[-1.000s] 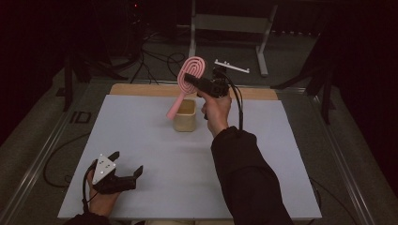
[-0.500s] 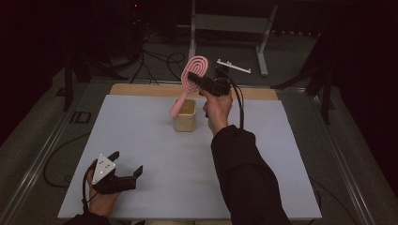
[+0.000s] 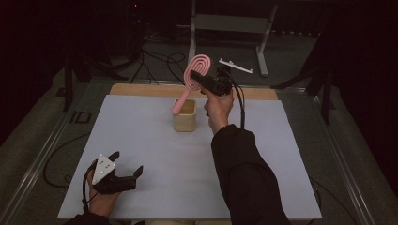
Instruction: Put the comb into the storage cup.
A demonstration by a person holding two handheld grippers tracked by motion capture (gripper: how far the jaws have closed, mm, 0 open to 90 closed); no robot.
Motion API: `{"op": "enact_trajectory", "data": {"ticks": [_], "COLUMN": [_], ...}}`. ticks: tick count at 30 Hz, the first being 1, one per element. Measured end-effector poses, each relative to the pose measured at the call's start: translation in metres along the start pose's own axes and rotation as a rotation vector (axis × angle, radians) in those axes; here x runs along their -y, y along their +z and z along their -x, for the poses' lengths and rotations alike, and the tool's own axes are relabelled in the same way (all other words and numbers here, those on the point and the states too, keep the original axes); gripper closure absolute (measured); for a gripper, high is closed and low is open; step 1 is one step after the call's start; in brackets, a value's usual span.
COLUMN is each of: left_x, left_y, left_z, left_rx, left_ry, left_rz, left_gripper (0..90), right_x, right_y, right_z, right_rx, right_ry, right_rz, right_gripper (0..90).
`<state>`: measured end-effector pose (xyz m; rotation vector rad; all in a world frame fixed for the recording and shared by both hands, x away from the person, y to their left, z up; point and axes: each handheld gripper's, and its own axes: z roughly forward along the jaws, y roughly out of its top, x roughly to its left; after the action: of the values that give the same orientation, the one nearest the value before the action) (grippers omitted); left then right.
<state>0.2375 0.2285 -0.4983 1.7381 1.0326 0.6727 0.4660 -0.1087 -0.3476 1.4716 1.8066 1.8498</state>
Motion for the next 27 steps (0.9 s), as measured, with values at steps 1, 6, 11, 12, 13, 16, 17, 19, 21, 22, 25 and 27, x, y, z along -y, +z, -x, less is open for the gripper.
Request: {"op": "enact_trajectory", "data": {"ticks": [1, 6, 11, 12, 13, 16, 17, 19, 21, 22, 25, 27], "left_x": [0.0000, 0.0002, 0.0001, 0.0001, 0.0002, 0.0002, 0.0002, 0.0002, 0.0002, 0.0002, 0.0002, 0.0002], "left_y": [-0.0001, -0.0001, -0.0003, -0.0003, -0.0002, -0.0003, -0.0003, -0.0004, -0.0004, -0.0004, -0.0003, -0.0003], "left_z": [0.0000, -0.0002, -0.0003, -0.0002, -0.0001, -0.0001, -0.0001, -0.0001, 0.0000, 0.0001, 0.0003, 0.0003], "left_rx": [0.000, 0.000, 0.000, 0.001, 0.001, 0.001, 0.001, 0.001, 0.001, 0.002, 0.003, 0.003], "left_ry": [0.001, -0.001, -0.001, 0.000, -0.001, -0.001, -0.001, -0.002, -0.003, -0.004, -0.003, -0.003], "left_rz": [0.000, 0.000, 0.001, 0.000, 0.001, 0.001, 0.001, 0.000, 0.001, 0.000, 0.000, 0.000], "left_gripper": [0.7, 0.7, 0.7, 0.7, 0.7, 0.7, 0.7, 0.7, 0.7, 0.7, 0.7, 0.7], "right_x": [-0.0003, -0.0009, -0.0003, -0.0001, 0.0000, 0.0004, 0.0004, 0.0008, 0.0012, 0.0018, 0.0048, 0.0060], "right_y": [0.0006, 0.0021, 0.0033, 0.0038, 0.0039, 0.0045, 0.0045, 0.0047, 0.0049, 0.0051, 0.0068, 0.0078], "right_z": [0.0000, 0.0025, 0.0034, 0.0035, 0.0031, 0.0029, 0.0029, 0.0025, 0.0023, 0.0024, 0.0014, 0.0018], "right_rx": [0.006, 0.021, 0.039, 0.038, 0.039, 0.043, 0.043, 0.045, 0.046, 0.048, 0.056, 0.058], "right_ry": [0.003, -0.010, -0.031, -0.032, -0.029, -0.037, -0.037, -0.040, -0.044, -0.049, -0.062, -0.068], "right_rz": [0.003, 0.007, 0.004, 0.006, 0.006, 0.009, 0.009, 0.010, 0.011, 0.010, 0.007, 0.006], "right_gripper": [63.7, 63.7, 63.7, 63.7, 63.8, 63.7, 63.7, 63.7, 63.7, 63.7, 63.7, 63.7]}}
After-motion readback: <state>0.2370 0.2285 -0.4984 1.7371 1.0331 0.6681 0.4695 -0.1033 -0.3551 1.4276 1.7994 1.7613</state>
